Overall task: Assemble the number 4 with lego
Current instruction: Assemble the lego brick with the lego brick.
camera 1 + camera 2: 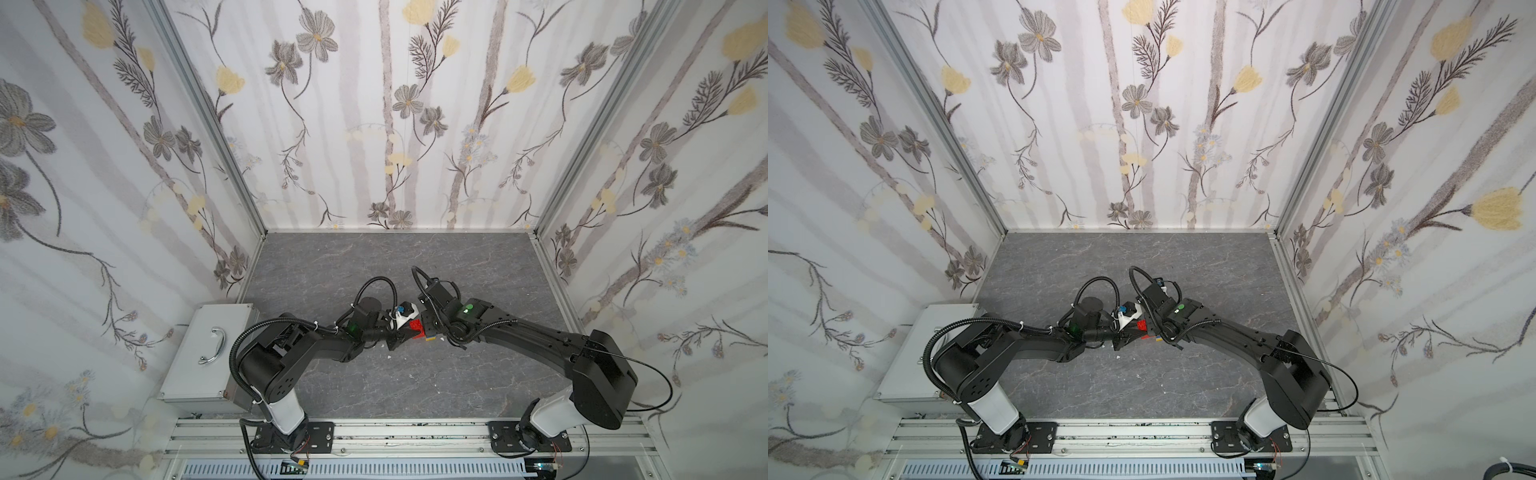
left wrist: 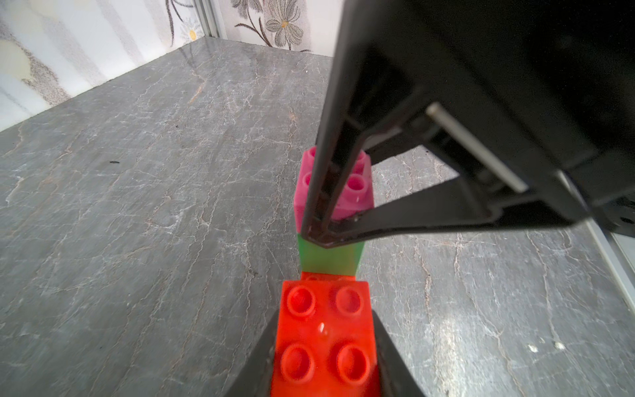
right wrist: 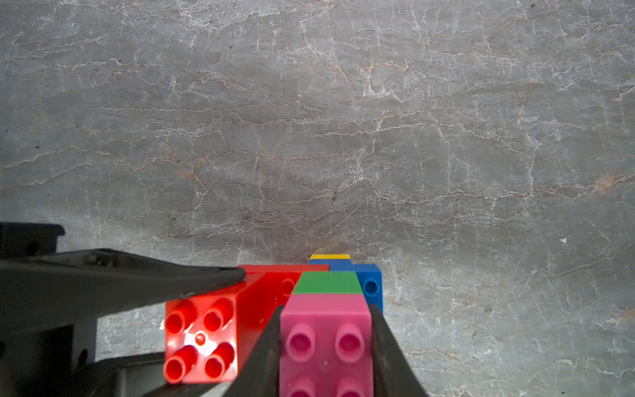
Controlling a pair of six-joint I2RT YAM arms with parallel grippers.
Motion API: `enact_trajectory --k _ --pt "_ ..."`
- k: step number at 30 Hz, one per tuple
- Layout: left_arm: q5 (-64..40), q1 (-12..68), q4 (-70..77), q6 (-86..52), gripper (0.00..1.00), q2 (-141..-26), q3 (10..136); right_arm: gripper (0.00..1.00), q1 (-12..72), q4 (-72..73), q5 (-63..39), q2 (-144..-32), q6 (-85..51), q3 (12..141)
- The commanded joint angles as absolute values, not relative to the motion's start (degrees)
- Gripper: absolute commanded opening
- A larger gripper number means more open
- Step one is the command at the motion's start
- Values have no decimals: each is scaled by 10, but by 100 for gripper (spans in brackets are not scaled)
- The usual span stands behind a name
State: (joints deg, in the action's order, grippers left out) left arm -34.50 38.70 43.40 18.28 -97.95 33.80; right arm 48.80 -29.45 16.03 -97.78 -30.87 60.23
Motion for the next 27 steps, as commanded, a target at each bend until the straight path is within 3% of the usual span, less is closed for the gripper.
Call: enact_trajectory --k 1,17,27 --pt "-326 387 381 193 0 -979 329 0 489 -361 103 -991 -323 591" --pt "-337 387 308 208 0 -989 366 0 489 -358 102 -993 -322 590" --pt "-311 388 342 192 0 -986 338 0 490 -356 101 -992 -324 585"
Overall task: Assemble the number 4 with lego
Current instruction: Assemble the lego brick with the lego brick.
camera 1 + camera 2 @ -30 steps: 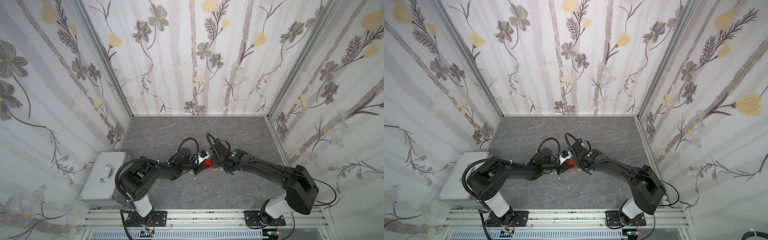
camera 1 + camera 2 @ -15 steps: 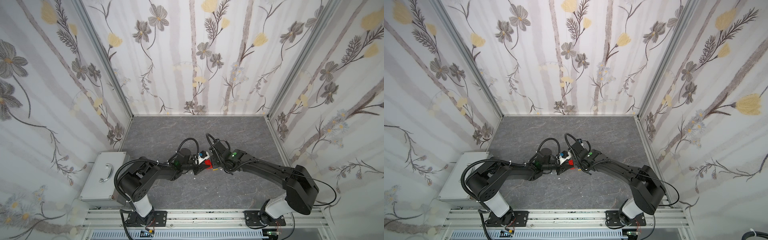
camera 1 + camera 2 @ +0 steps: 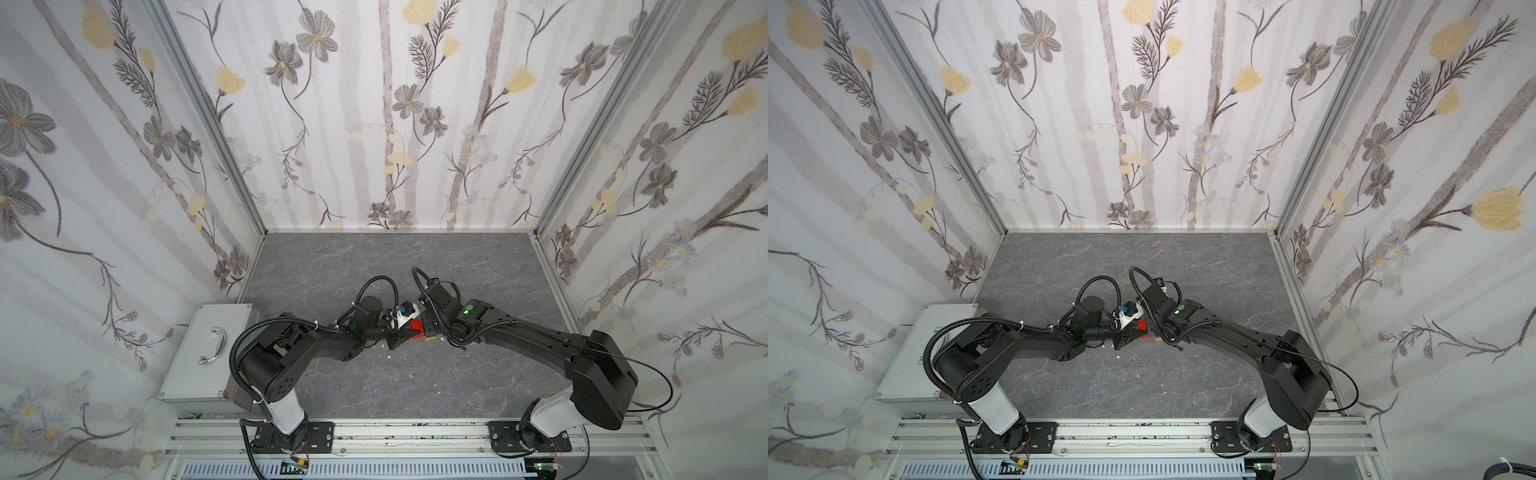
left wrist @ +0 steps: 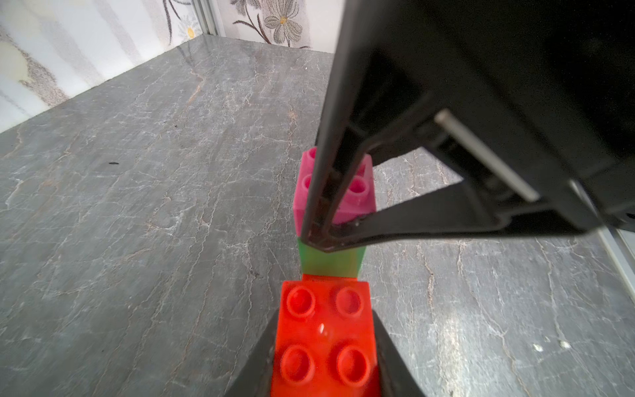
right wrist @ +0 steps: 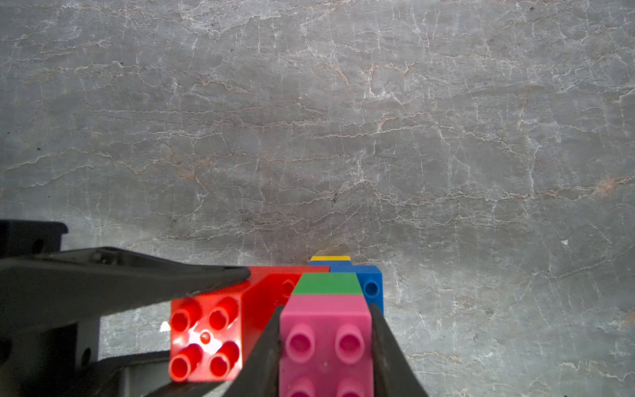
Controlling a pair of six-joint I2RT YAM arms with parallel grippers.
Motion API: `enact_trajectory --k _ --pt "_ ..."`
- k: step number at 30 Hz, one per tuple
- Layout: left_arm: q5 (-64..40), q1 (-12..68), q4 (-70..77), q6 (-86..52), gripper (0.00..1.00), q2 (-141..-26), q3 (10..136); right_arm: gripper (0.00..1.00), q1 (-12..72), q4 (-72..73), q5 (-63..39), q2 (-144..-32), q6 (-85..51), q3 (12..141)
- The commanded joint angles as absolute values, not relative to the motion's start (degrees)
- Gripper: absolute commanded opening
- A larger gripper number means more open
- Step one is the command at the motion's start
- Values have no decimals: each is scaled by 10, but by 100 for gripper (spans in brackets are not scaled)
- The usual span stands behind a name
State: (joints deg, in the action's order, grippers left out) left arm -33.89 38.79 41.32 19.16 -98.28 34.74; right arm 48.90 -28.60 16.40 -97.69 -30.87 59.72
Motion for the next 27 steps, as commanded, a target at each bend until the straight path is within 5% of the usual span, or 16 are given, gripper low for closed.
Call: enact_trajectory --k 1,27 --pt "-311 388 339 196 0 -985 336 0 489 -355 101 -992 -325 585" --pt "-325 389 142 298 0 -983 404 0 490 -355 102 -989 -329 584"
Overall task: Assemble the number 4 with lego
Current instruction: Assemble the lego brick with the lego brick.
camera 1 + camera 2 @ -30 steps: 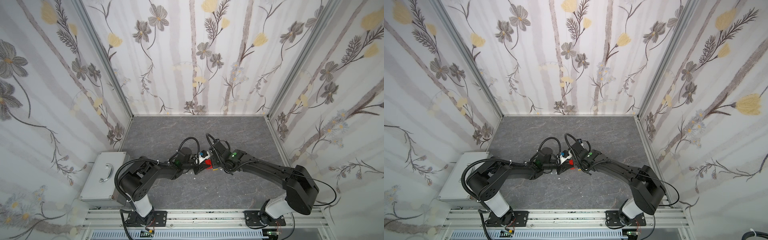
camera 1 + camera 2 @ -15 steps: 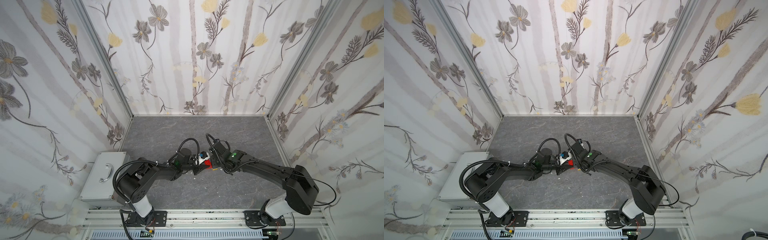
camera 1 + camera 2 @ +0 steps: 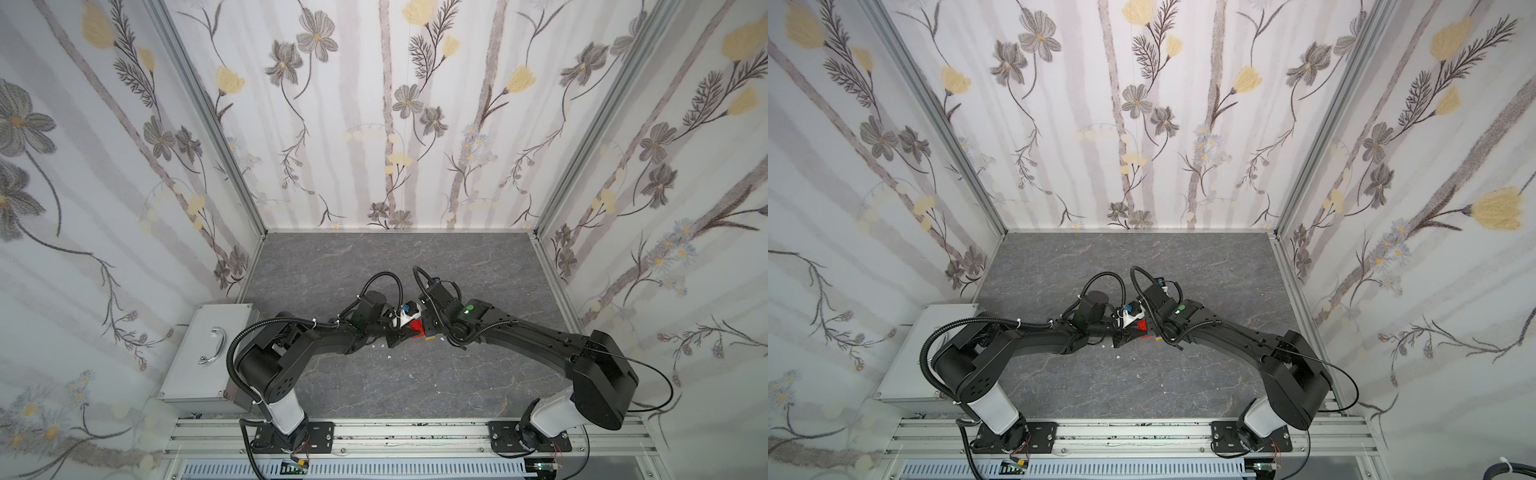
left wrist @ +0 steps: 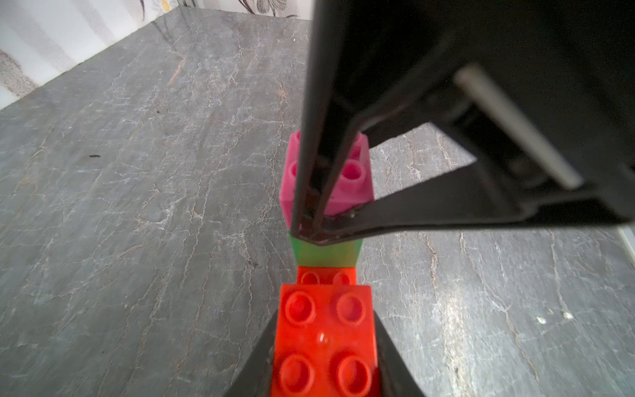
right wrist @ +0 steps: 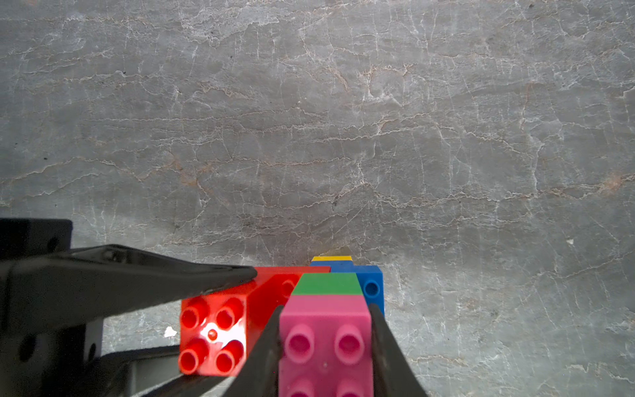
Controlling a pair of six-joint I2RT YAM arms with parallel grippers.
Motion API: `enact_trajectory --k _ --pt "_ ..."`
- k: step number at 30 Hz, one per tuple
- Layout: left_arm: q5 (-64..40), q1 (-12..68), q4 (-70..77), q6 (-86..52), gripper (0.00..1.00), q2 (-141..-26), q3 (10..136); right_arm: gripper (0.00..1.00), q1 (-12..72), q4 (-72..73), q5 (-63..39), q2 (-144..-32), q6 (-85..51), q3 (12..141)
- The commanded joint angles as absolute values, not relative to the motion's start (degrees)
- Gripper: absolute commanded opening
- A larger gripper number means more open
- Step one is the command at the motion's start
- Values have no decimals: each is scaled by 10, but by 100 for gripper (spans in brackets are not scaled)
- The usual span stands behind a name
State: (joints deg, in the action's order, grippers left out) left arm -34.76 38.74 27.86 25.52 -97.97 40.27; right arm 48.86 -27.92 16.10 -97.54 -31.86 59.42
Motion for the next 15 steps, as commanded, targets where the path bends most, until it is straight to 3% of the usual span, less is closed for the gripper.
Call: enact_trajectory --k 1,12,15 --pt "-322 389 130 301 0 -982 406 0 490 -356 102 -989 -330 584" --pt "-306 389 78 275 0 -985 437 0 491 -354 101 -990 -332 579" --pt "-322 390 78 256 20 -978 448 0 492 -352 102 -989 -332 576"
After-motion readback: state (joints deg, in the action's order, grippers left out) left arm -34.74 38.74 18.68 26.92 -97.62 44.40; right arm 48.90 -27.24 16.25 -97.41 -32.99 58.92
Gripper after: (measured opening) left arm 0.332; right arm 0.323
